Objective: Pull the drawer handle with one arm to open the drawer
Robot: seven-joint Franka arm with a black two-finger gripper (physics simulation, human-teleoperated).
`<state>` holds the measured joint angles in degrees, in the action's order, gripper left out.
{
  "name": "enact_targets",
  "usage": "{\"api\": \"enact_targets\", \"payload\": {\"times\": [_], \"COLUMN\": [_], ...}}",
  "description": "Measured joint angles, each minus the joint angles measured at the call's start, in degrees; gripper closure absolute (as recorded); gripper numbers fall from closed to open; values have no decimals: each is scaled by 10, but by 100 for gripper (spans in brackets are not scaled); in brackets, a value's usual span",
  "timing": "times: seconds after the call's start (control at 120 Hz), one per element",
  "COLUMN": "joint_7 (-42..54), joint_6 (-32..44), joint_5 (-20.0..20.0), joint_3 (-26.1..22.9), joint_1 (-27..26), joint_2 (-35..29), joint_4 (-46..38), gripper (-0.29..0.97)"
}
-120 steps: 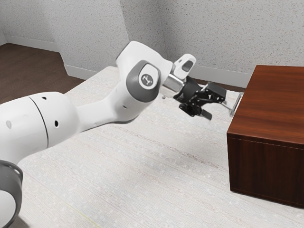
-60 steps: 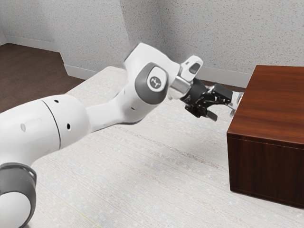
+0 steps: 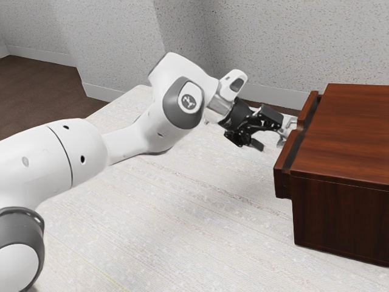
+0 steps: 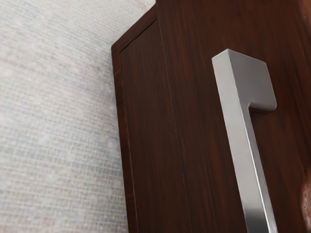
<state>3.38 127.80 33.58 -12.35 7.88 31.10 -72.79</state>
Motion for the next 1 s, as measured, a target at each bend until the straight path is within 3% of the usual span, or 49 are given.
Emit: {"api": "enact_targets", "payload": {"times": [1.0], "joint_7": [0], "joint_6": [-27], "joint_5": [-24], "joint_3": [25], "joint_1": [23], "joint_2": [-36], "joint_4": [-33], "gripper": [0]}}
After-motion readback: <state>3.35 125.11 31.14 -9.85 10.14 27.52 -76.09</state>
